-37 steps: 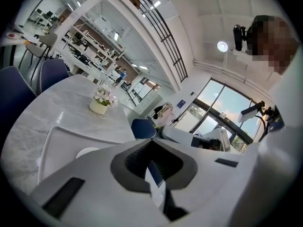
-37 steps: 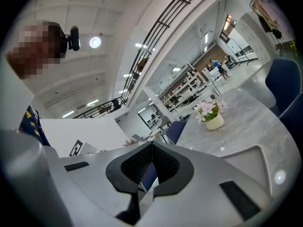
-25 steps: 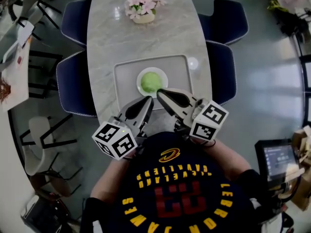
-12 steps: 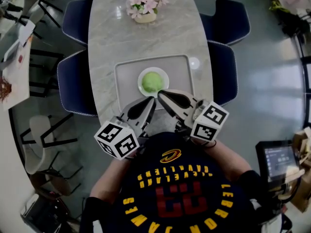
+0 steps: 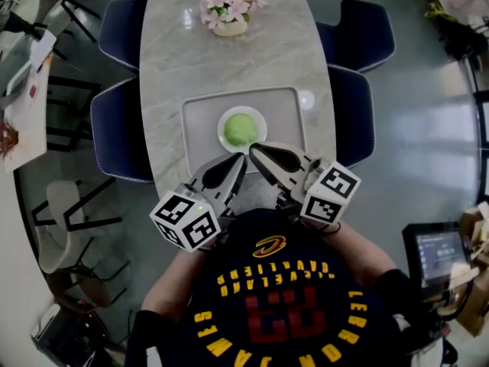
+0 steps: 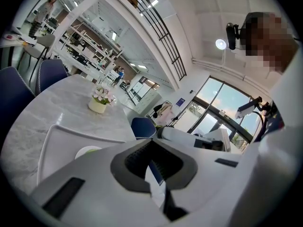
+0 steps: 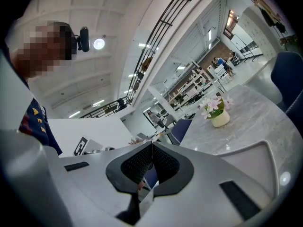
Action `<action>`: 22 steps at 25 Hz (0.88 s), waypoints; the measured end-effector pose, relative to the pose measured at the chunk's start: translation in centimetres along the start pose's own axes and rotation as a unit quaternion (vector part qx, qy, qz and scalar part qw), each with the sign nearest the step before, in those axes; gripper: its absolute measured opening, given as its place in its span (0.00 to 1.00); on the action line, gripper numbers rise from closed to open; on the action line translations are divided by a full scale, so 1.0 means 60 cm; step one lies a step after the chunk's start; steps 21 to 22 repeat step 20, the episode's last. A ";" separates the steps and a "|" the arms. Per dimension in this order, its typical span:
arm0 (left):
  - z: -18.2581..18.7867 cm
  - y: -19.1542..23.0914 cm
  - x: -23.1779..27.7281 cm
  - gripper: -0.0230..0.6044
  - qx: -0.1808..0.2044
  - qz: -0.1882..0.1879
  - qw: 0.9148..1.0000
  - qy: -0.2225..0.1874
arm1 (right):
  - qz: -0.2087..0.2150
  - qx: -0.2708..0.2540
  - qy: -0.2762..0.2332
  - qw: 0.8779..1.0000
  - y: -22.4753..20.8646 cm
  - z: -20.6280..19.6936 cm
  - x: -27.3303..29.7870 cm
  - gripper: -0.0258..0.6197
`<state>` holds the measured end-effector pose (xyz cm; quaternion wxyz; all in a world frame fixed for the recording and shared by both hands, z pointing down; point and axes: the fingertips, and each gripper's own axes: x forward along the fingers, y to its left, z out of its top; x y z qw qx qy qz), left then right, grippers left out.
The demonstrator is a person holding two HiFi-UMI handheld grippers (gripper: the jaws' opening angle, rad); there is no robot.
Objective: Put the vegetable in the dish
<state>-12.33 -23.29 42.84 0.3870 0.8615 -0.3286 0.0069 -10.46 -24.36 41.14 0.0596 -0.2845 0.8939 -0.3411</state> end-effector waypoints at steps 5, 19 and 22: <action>-0.003 0.004 0.001 0.04 0.000 -0.002 1.000 -0.002 | -0.001 0.002 -0.001 1.000 -0.003 0.001 0.001 0.05; 0.001 0.004 -0.003 0.04 0.002 -0.001 1.000 -0.005 | 0.002 0.001 -0.002 1.000 0.001 0.006 0.002 0.05; 0.002 0.004 -0.004 0.04 0.002 0.000 1.000 -0.005 | 0.002 0.001 -0.002 1.000 0.002 0.007 0.002 0.05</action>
